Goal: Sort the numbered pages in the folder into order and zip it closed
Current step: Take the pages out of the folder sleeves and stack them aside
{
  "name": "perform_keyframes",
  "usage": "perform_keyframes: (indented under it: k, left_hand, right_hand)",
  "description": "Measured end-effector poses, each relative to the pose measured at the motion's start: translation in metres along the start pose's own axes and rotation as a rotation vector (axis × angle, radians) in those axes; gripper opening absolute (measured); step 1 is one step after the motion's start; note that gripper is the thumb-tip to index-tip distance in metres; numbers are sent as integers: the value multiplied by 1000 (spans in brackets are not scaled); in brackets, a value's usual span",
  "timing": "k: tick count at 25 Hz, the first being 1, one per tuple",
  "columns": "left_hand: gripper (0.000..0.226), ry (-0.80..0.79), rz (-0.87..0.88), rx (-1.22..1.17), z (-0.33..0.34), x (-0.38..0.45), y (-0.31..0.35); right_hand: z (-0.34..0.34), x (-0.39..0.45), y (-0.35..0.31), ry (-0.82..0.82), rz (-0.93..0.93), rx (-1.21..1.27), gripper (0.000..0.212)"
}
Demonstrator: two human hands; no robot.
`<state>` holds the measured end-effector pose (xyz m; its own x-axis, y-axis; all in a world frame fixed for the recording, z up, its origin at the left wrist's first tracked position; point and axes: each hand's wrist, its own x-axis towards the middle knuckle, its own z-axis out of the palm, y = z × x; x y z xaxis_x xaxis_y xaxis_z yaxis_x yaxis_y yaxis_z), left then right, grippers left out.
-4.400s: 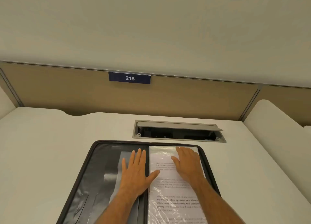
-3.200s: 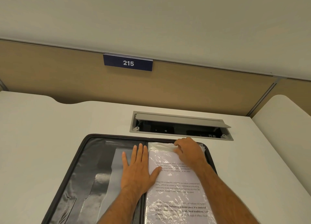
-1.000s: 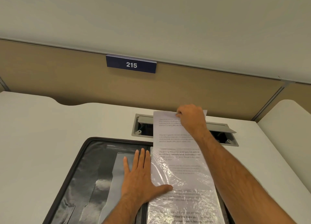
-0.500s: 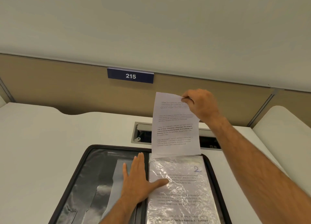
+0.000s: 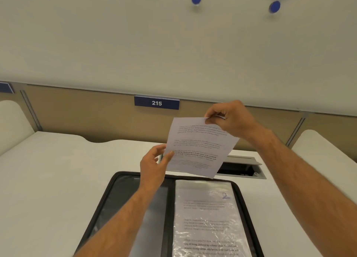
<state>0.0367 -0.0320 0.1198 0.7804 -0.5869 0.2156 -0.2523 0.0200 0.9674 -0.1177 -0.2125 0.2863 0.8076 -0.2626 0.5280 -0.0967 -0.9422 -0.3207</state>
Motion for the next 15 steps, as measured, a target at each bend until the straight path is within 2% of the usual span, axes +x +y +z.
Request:
perform_keyframes:
  k: [2,4,6,8,11,15]
  left_hand:
    - [10,31,12,-26,-6,-8,3]
    - [6,57,3,-37,-16,-16,8]
    - [9,76,-15,-55,-27,-22,12]
    - [10,101,-46,-68,-39,-25,14]
    - [11,133,-97,-60,-55,-28,12]
    - [12,203,-161,-3,-77,-31,5]
  right_hand:
    - [1,-4,-11,-22,18,58,9]
    - [2,-9,-19,-32,56,61,18]
    - [8,-18,-19,18,226,73,50]
    - [26,-35,-14,91,487,305,76]
    - [72,-66,-8,143,741,711,72]
    - [130,-92,-10,73,875,912,52]
